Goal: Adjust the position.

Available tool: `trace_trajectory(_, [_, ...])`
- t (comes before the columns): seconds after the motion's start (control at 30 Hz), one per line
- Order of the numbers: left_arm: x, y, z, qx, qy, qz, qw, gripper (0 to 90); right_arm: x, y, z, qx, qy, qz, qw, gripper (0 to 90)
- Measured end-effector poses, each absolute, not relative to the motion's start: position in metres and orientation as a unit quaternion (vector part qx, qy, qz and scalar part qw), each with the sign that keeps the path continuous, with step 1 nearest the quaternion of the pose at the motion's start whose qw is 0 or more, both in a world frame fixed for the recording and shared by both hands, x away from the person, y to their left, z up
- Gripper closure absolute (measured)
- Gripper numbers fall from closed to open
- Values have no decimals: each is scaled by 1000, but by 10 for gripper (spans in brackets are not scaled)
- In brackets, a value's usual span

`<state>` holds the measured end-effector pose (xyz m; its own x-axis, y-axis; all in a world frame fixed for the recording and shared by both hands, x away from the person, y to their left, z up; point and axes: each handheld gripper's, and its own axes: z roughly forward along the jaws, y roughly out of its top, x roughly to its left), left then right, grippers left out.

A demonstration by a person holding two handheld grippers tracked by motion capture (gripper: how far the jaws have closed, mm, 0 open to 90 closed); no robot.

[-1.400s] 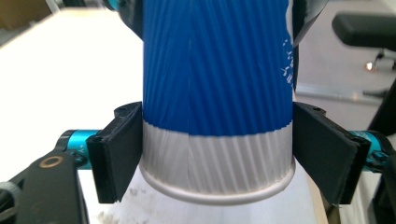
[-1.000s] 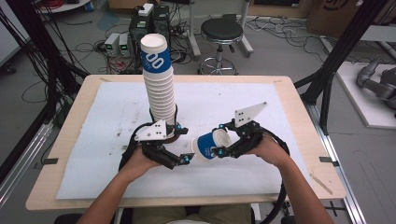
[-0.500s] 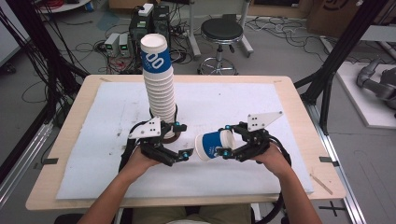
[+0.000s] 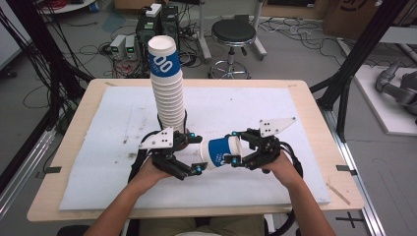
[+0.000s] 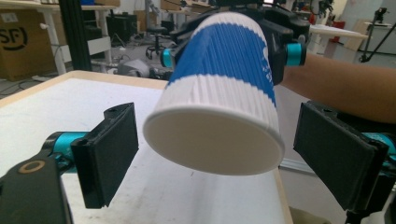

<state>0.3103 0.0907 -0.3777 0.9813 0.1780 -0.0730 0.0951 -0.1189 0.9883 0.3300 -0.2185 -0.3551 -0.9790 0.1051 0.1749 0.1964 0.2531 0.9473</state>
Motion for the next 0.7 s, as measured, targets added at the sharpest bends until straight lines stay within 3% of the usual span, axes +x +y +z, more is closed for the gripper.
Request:
trace_trajectory(0.27, [309,83,-382,750,90,19,655,135,330,-210,-358,-86,-778,-619,64,271])
trace_trajectory(0.7, [309,85,-382,759,92,15,644,177,330,-208,-360,-88,-777,-620,67,279])
